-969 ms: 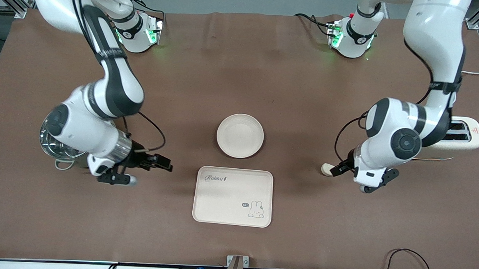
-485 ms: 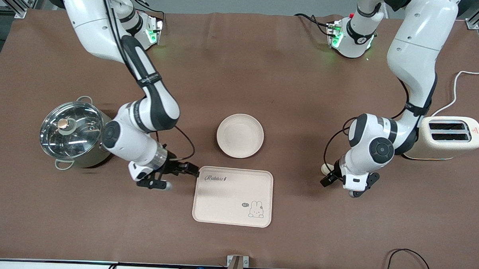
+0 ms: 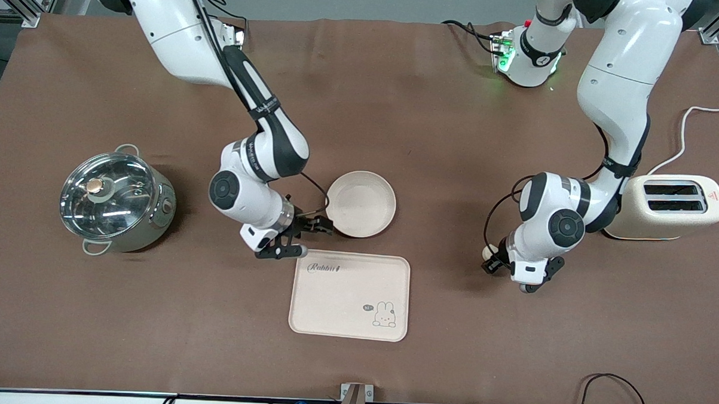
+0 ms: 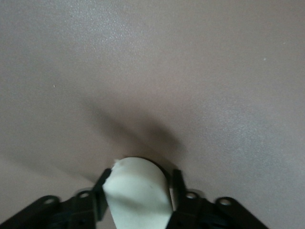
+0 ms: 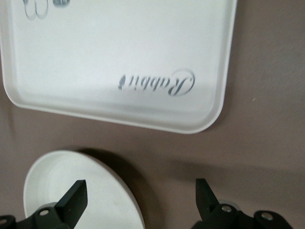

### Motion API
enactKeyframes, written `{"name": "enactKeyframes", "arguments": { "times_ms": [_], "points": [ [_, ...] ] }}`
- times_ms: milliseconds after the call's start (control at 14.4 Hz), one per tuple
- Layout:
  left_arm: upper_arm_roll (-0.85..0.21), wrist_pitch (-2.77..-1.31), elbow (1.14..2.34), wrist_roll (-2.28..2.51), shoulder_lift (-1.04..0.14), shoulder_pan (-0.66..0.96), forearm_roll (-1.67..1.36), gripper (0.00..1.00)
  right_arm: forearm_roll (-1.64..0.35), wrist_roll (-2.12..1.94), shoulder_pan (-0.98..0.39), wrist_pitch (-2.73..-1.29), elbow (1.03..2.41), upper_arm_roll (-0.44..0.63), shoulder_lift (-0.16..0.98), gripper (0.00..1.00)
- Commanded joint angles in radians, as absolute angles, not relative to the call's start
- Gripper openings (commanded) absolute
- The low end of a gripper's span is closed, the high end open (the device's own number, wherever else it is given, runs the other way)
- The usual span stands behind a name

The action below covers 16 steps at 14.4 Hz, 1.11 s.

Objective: Place bun in plate and plate on tray
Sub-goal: 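Grasp the bun with the left gripper while the right gripper grips the plate rim, then lower the bun onto the plate and open the left gripper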

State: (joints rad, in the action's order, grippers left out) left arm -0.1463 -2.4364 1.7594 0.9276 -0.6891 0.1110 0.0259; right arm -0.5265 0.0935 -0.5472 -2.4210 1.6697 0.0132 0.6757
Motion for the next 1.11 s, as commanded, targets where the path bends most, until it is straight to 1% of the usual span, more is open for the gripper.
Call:
{"name": "enactKeyframes", "arguments": {
  "times_ms": [0,277,415,623,692,900,969,1038],
  "points": [
    [-0.164,-2.444,1.778,0.957,-0.663,0.118,0.0,0.16,-0.535,0.057,-0.578,-2.439,1.732,0.021,0.655,1.0],
    [-0.316,-2.442,1.738,1.216,-0.658,0.146,0.014,0.16,-0.535,0.054,-0.615,-2.444,1.744,0.023,0.655,0.98],
    [-0.324,-2.442,1.703,1.32,-0.66,0.23,0.014,0.16,-0.534,0.052,-0.615,-2.442,1.744,0.023,0.655,0.98],
    [-0.321,-2.448,1.671,1.432,-0.679,0.355,0.012,0.22,-0.532,0.049,-0.627,-2.442,1.769,0.023,0.652,0.97],
    [-0.321,-2.462,1.664,1.448,-0.695,0.382,0.012,0.24,-0.532,0.038,-0.632,-2.442,1.772,0.025,0.652,0.94],
    [-0.319,-2.545,1.664,1.482,-0.73,0.425,0.014,0.35,-0.531,0.034,-0.632,-2.442,1.773,0.025,0.652,0.84],
    [-0.316,-2.556,1.664,1.483,-0.739,0.44,0.014,0.43,-0.531,0.034,-0.632,-2.442,1.773,0.025,0.653,0.81],
    [-0.314,-2.56,1.664,1.483,-0.744,0.449,0.014,0.61,-0.531,0.031,-0.632,-2.442,1.773,0.025,0.653,0.78]
  ]
}}
